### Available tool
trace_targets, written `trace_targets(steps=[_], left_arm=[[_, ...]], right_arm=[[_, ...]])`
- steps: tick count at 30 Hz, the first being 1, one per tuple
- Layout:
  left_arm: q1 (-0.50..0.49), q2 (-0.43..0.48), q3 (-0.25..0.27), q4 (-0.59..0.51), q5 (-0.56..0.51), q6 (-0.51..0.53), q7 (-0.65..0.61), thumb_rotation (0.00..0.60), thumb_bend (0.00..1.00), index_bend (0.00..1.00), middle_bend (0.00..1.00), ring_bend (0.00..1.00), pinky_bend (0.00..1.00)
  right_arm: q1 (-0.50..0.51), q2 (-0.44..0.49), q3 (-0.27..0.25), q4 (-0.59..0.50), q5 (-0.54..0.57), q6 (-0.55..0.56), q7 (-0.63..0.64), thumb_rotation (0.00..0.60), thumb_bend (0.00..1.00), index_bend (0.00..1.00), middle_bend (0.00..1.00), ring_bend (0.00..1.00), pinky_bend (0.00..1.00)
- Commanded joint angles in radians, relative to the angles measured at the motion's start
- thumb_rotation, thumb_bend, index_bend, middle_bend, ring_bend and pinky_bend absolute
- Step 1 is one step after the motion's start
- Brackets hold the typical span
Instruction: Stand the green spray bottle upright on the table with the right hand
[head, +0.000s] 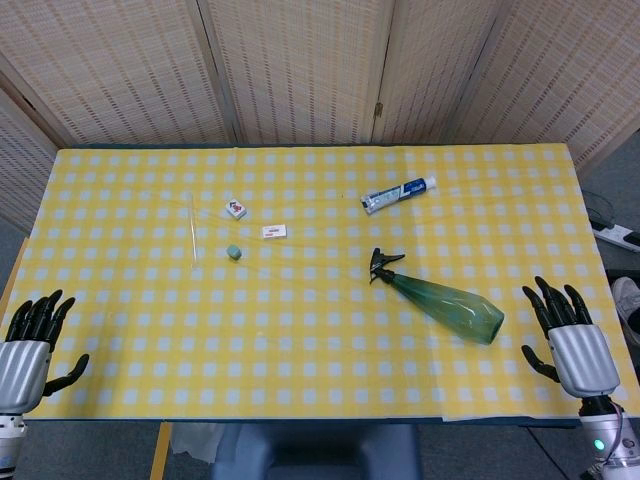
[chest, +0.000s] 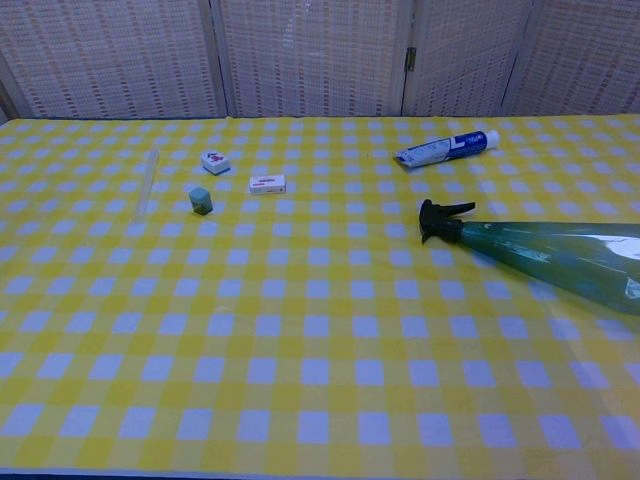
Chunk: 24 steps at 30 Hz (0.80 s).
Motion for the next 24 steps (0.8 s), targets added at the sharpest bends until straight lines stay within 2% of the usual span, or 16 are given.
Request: trace_targets(steps=[1,8,11,14,17,20,24], left_arm=[[0.001,0.000,0.000,-0.001,-0.002,-0.001,0.002,0.503,0.38,0.00,0.00,0.00,0.00],[0.001,0.008,0.003,-0.008,0.009,0.003,-0.020,0.499,0.38,0.00,0.00,0.00,0.00],[-0.006,0.012,0.001,-0.004,0.016,-0.001,-0.049,0.499,0.38,0.00,0.00,0.00,0.00],[-0.011,0.020,0.003,-0.002,0.012,-0.016,-0.077,0.501,0.38,0.00,0.00,0.00,0.00],[-0.009,0.032,0.005,-0.008,0.018,-0.012,-0.110,0.502,0.38,0.00,0.00,0.00,0.00],[-0.005,0.046,0.014,-0.009,0.037,0.001,-0.145,0.502,0.38,0.00,0.00,0.00,0.00],[0.003,0.063,0.021,-0.002,0.060,0.023,-0.198,0.502,0.38,0.00,0.00,0.00,0.00]], right_arm=[[0.001,0.001,0.000,-0.001,0.001,-0.002,0.001,0.600,0.32,0.00,0.00,0.10,0.00],[0.021,-0.050,0.002,0.060,-0.070,0.033,0.081,0.600,0.33,0.00,0.04,0.13,0.00],[0.065,-0.028,0.000,0.030,-0.082,-0.033,0.101,0.600,0.33,0.00,0.07,0.14,0.00],[0.118,0.009,0.021,-0.048,-0.075,-0.103,0.056,0.600,0.33,0.00,0.10,0.17,0.00],[0.161,0.008,0.065,-0.135,-0.002,-0.168,-0.026,0.600,0.33,0.00,0.12,0.19,0.00],[0.214,0.000,0.117,-0.224,0.132,-0.257,-0.132,0.600,0.33,0.00,0.12,0.19,0.00],[0.286,-0.036,0.170,-0.296,0.332,-0.320,-0.363,0.600,0.33,0.00,0.13,0.20,0.00]])
